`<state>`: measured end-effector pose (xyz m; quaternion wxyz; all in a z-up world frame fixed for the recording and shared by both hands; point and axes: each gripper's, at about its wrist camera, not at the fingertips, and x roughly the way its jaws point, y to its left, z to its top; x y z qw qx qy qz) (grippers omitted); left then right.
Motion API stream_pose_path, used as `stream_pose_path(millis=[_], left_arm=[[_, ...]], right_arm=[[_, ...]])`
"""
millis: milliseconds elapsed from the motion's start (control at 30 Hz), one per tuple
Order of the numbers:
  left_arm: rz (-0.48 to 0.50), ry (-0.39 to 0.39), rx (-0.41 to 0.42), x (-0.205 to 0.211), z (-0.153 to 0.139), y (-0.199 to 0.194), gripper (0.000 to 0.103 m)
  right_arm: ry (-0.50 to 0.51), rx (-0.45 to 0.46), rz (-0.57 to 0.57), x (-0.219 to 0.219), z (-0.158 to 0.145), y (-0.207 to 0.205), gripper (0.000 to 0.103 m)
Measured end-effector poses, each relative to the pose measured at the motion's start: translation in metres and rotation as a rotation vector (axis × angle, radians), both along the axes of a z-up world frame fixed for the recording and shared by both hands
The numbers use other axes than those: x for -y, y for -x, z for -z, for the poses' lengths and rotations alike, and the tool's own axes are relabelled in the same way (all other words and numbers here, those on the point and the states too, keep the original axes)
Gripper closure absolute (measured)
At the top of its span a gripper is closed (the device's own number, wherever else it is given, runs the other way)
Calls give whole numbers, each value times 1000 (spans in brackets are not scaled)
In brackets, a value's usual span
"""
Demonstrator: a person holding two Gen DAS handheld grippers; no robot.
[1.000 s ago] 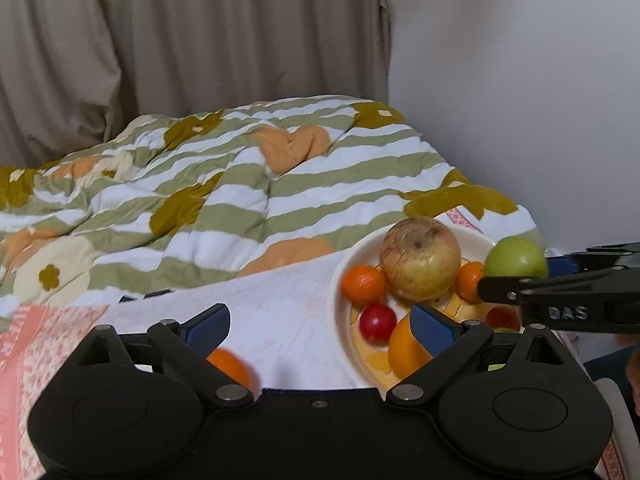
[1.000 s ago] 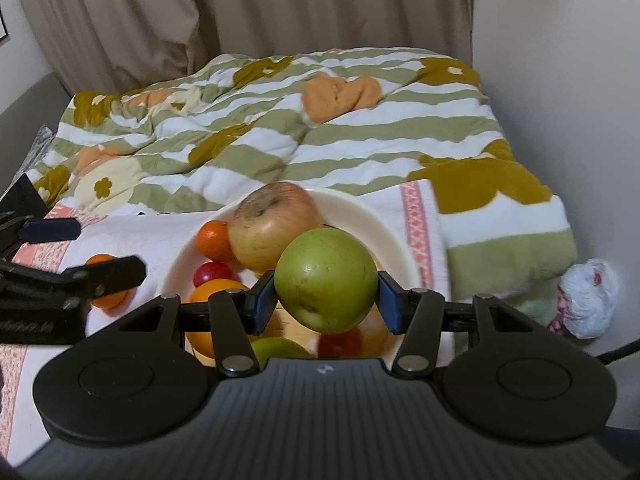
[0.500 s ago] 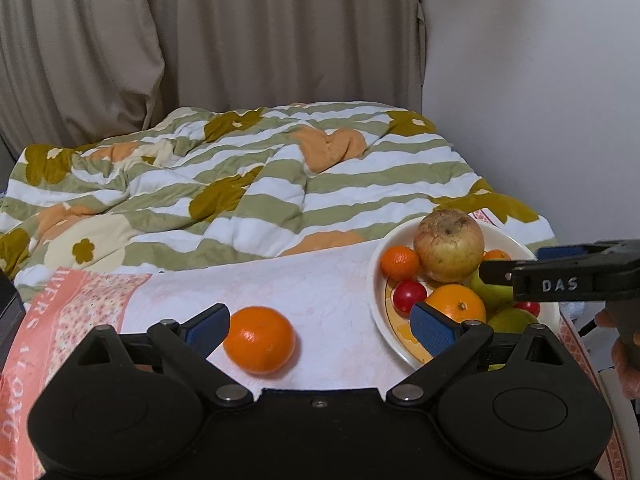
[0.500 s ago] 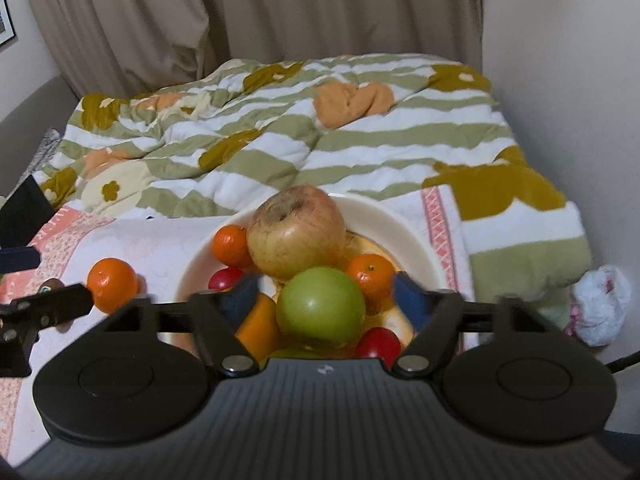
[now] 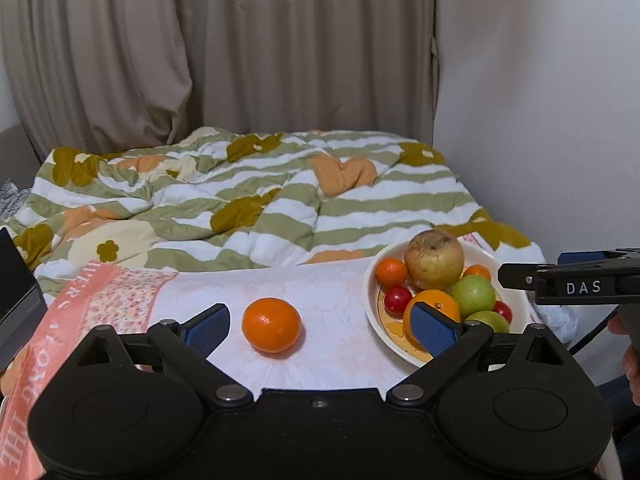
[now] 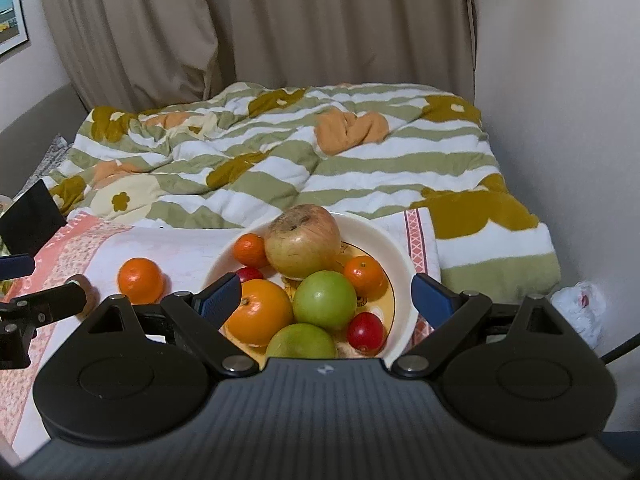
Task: Organize fruits
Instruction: 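Withdraw both tools from the bowl toward the kiwi and orange, then grasp the brown kiwi with the left tool while the right tool grasps the orange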
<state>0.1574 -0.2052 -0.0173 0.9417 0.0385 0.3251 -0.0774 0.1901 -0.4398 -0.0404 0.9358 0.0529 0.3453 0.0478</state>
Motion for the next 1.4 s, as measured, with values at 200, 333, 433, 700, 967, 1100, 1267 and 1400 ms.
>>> stream_pose_path(millis=[200,333,433,700,967,1100,1267,1400], left_arm=[[-57,12,34,-11,-14,34,4],[-100,0,45,-25,-22,54,4],[-135,-14,52,-39,-26,66,3],[-187,-40,51,-85,-25,76,0],[-110,-30,23,-135,-18,60,0],[-51,-8,-9,-158,-9,42,0],[33,6,-42,-181,4,18,0],[110,-1,-69,-192,21,-4,0]], right_arm=[[16,33,-30,-8,-18,26,0],[29,42,-62,-19,-26,40,0],[37,47,-87,-31,-30,48,0],[43,54,-139,-70,-36,56,0],[77,36,-66,-115,-33,53,0],[71,8,-6,-137,-26,47,0],[63,-29,53,-160,-10,35,0],[76,-46,93,-178,6,22,0]])
